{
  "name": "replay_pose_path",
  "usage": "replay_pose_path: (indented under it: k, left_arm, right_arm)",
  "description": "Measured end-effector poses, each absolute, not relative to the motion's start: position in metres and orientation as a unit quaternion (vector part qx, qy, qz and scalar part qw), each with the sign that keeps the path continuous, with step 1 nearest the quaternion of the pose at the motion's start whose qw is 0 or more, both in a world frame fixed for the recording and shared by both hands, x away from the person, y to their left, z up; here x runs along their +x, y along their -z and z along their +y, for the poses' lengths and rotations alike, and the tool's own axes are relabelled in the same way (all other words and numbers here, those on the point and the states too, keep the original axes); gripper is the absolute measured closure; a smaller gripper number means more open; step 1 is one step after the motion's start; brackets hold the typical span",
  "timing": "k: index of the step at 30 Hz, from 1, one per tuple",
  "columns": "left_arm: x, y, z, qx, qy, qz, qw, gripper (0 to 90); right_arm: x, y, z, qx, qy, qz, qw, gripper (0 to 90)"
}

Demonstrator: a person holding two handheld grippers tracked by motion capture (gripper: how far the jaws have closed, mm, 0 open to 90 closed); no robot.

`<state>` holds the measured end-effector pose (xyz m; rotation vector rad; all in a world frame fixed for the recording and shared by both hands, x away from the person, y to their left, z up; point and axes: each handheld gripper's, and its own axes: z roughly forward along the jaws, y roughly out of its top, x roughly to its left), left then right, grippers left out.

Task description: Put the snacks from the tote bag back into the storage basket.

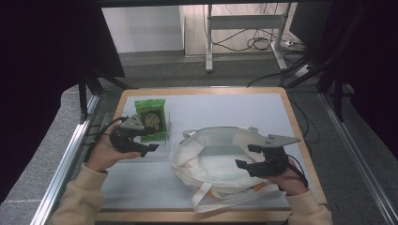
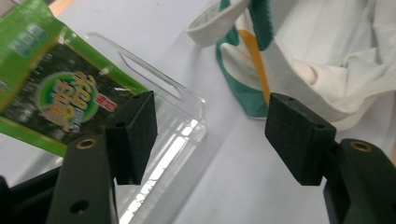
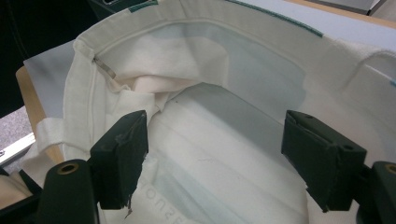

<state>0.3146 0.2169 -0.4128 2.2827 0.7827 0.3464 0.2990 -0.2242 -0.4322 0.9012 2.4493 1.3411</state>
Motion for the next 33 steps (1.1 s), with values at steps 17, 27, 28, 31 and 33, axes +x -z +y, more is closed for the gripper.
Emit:
replay_pose_path:
  k: [17, 27, 28, 31, 33]
  left_arm:
    - [0.288, 0.452, 0.204, 0.876, -0.118, 0.304, 0.355, 34.8]
    - [0.287, 0.452, 0.204, 0.87, -0.117, 0.31, 0.365, 34.9]
    - [0.287, 0.452, 0.204, 0.87, -0.118, 0.31, 0.366, 34.9]
    - [0.286, 0.451, 0.204, 0.867, -0.122, 0.308, 0.372, 35.1]
    - [0.284, 0.45, 0.204, 0.866, -0.124, 0.308, 0.373, 35.0]
  right_arm:
    - [0.3, 0.436, -0.225, 0.308, -0.445, 0.834, 0.107, 23.0]
    - [0.3, 0.435, -0.225, 0.306, -0.445, 0.834, 0.108, 23.0]
    - [0.3, 0.435, -0.225, 0.306, -0.445, 0.834, 0.109, 23.0]
    - [0.3, 0.436, -0.225, 0.308, -0.444, 0.834, 0.109, 22.9]
    - [0.3, 0.436, -0.225, 0.309, -0.443, 0.834, 0.111, 23.0]
